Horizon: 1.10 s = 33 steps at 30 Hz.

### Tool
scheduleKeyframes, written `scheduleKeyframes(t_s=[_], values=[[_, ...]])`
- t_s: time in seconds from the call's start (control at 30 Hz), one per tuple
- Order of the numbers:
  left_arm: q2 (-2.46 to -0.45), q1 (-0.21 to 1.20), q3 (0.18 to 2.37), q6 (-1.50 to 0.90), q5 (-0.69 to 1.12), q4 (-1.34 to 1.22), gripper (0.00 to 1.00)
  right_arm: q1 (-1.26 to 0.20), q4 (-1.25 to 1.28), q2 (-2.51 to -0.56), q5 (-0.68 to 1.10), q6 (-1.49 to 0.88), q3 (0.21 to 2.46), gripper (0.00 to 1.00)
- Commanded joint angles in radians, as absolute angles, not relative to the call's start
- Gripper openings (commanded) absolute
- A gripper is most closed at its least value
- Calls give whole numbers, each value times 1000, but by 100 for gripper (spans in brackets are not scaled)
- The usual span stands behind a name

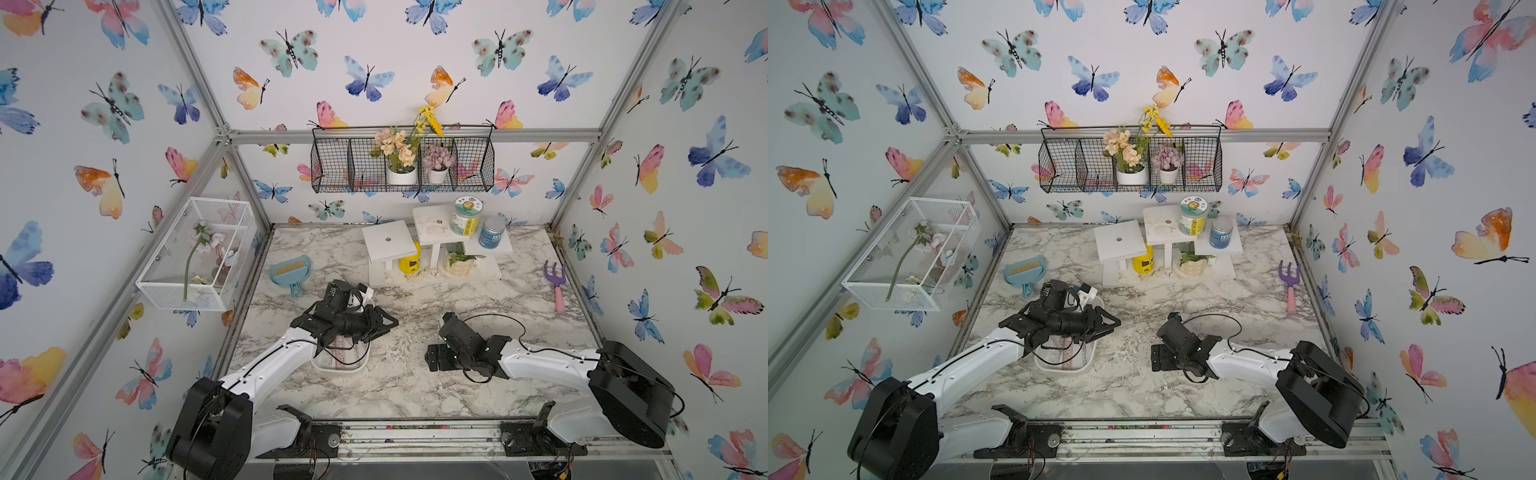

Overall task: Put the scattered rulers into the storage box
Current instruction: Move the ruler to the center of the board, then pick up the ruler from the center of the board.

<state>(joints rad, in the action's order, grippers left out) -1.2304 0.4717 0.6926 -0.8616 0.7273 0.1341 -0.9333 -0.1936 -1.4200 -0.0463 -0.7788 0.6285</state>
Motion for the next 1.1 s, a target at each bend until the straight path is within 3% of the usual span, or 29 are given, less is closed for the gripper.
scheduleKeyframes(t_s=[0.0,0.23,0.5,0.8,1.07], values=[[-1260,506,687,-853,680,125,46,-934,-335,-1410,-76,-780,679,92],[-1305,567,678,-880,651,74,44,-934,-472,-1383,-179,-749,854,91],[-1335,570,686,-874,652,62,44,-928,-623,-1359,-319,-779,857,71],[-1398,607,715,-873,646,37,44,-844,-549,-1404,-241,-780,786,53],[-1446,664,717,-898,637,-11,43,-816,-487,-1503,-185,-773,790,45]])
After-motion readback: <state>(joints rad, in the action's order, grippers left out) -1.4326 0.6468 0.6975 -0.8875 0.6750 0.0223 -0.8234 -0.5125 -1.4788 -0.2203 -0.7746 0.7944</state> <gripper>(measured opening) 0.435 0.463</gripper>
